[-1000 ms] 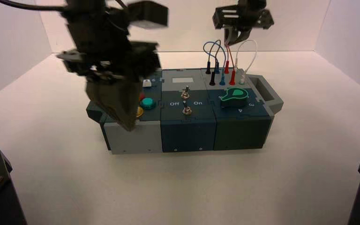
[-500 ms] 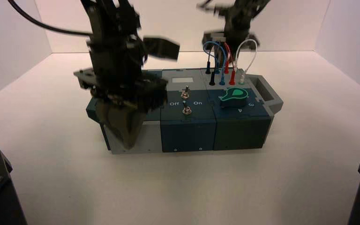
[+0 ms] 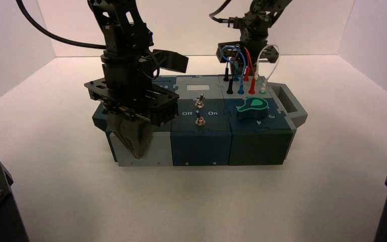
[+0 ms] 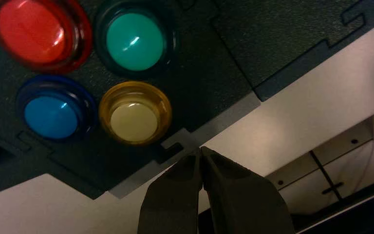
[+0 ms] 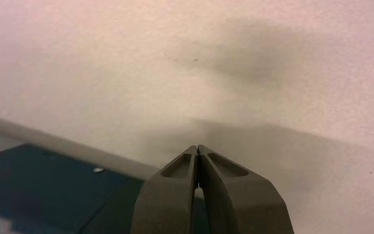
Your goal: Rotate the box clockwise.
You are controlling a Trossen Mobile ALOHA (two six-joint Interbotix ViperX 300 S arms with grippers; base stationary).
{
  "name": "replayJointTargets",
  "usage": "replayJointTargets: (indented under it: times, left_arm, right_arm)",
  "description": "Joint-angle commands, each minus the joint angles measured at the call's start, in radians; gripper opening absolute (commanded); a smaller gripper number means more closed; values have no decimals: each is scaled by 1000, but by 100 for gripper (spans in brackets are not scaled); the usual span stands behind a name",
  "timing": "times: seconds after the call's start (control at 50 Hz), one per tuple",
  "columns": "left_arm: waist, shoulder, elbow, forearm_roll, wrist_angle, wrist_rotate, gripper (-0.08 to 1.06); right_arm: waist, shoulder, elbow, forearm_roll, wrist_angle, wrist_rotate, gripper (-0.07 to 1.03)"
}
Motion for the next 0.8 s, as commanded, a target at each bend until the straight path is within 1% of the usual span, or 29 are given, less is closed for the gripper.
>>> replayJointTargets:
  times: [0.02, 0.08, 0.12, 0.14, 0.28, 0.46, 0.52, 0.64, 0.8]
  left_arm:
    - [77, -9, -28, 48, -9, 2, -3]
    - [97, -8, -31, 63, -9, 0, -3]
    - [118, -2, -34, 81, -9, 0, -3]
    - [124, 2, -35, 86, -9, 2, -3]
    - [153, 28, -43, 106, -9, 2, -3]
    - [155, 51, -61, 115, -11, 0, -3]
    - [153, 66, -77, 124, -12, 2, -3]
    - [158, 78, -91, 140, -15, 0, -3]
    - [179, 98, -114, 152, -23, 5, -3]
  right_arm:
    - [38, -46, 5, 8, 31, -2, -2]
    - [40, -48, 9, 11, 40, -3, -2]
    - [40, -51, 17, 14, 52, -2, -2]
    - [40, -52, 23, 15, 54, -2, -2]
    - [40, -66, 55, 25, 71, -2, -2]
    - [40, -86, 81, 35, 91, -2, -2]
    - [40, -103, 100, 44, 106, -2, -2]
    - [41, -120, 115, 48, 124, 0, -2]
    - [44, -141, 132, 55, 150, 0, -2]
